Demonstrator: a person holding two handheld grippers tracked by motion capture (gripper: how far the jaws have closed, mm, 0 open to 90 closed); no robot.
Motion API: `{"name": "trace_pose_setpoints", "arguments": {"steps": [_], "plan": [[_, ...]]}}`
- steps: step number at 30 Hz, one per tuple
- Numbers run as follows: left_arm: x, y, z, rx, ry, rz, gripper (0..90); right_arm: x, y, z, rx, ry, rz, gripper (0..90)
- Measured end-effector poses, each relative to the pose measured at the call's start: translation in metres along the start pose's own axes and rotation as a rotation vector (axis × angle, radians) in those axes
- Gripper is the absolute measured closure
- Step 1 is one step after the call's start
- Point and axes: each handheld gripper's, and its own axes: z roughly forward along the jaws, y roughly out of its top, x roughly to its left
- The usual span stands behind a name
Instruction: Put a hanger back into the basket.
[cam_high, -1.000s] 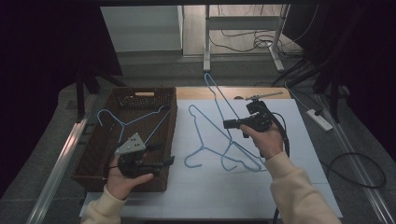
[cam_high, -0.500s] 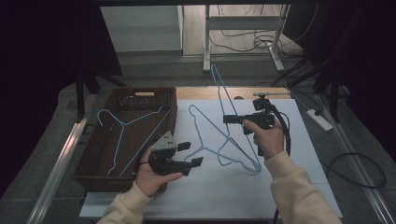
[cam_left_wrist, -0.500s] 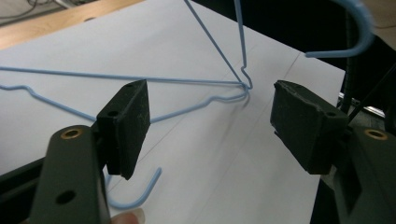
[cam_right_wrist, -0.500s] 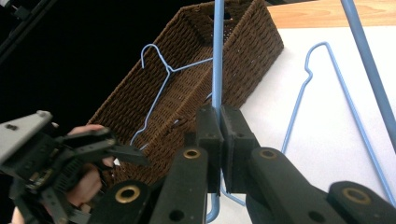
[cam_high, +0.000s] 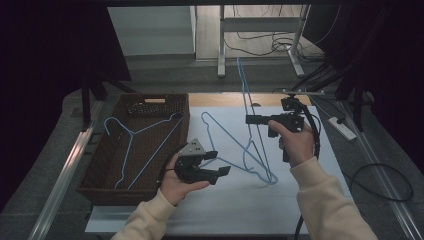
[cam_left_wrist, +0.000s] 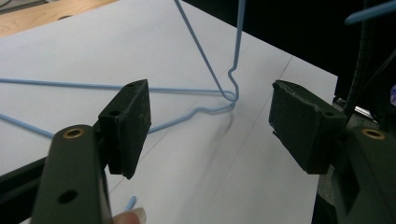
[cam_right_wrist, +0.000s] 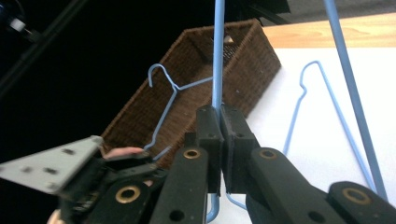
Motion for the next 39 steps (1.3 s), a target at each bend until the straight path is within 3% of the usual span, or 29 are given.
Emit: {"name": "trace_pose_setpoints", "arguments": {"steps": [7, 18, 24, 28, 29, 30, 31, 34, 39], "plan": [[-0.002, 0.000, 0.010, 0.001, -0.013, 0.010, 30.0, 0.008, 0.001, 0.003, -0.023, 0.064, 0.042, 87.9], [-0.006, 0.005, 0.031, -0.014, -0.020, 0.029, 32.4, 0.012, -0.002, 0.014, -0.076, 0.117, 0.075, 87.9], [-0.008, 0.011, 0.048, -0.025, 0.014, 0.051, 36.9, 0.009, -0.004, 0.020, -0.085, 0.130, 0.096, 87.9], [-0.007, 0.014, 0.060, -0.031, 0.013, 0.047, 47.4, 0.006, -0.006, 0.021, -0.091, 0.139, 0.110, 87.9], [-0.007, 0.014, 0.062, -0.031, 0.007, 0.044, 58.4, 0.003, -0.008, 0.022, -0.095, 0.148, 0.124, 87.9], [-0.006, 0.014, 0.064, -0.030, 0.003, 0.037, 63.6, 0.002, -0.008, 0.022, -0.095, 0.153, 0.130, 87.9], [-0.004, 0.014, 0.066, -0.027, -0.026, 0.016, 72.7, 0.000, -0.009, 0.022, -0.097, 0.154, 0.136, 87.9], [-0.002, 0.015, 0.065, -0.019, -0.039, 0.009, 86.1, -0.004, -0.009, 0.020, -0.106, 0.152, 0.139, 87.8], [-0.002, 0.015, 0.062, -0.005, -0.042, 0.013, 86.8, -0.006, -0.009, 0.018, -0.100, 0.172, 0.135, 87.2]]}}
